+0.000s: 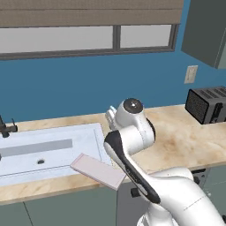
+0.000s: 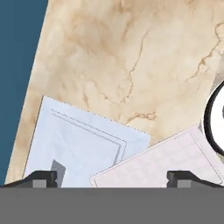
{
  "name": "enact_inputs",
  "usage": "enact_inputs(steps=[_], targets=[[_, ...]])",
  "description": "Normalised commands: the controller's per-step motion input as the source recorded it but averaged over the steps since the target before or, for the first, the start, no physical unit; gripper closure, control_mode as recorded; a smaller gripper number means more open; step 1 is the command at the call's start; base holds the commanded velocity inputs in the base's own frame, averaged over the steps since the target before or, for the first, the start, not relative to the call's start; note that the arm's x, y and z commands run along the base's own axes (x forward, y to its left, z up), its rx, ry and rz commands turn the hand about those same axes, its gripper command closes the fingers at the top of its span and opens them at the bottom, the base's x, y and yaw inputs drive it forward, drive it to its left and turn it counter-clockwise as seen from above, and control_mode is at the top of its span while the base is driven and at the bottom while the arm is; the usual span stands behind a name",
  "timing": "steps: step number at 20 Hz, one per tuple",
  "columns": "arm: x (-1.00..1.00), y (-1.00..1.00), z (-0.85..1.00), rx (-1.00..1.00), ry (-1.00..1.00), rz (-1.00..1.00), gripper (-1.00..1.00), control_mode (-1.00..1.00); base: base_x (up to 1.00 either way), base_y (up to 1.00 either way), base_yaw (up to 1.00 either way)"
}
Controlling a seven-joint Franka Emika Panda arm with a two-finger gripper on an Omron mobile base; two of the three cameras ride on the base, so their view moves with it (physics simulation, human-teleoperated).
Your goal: The ice cube tray has been filled with water. Take the tray and place it in the freezer to make ice. Close the freezer door after placing the tray.
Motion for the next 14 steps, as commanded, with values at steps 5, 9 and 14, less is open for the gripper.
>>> enact_inputs(steps=[5,9,14], targets=[[-0.59,0.0,0.72,-0.49,-0.02,0.55,-1.0,-1.0,0.0,0.0,0.0],[-0.29,0.0,0.65,-0.54,0.0,0.65,-1.0,-1.0,0.0,0.0,0.0],[-0.02,0.0,0.18,-0.61,0.09,0.73,-1.0,-1.0,0.0,0.0,0.0]])
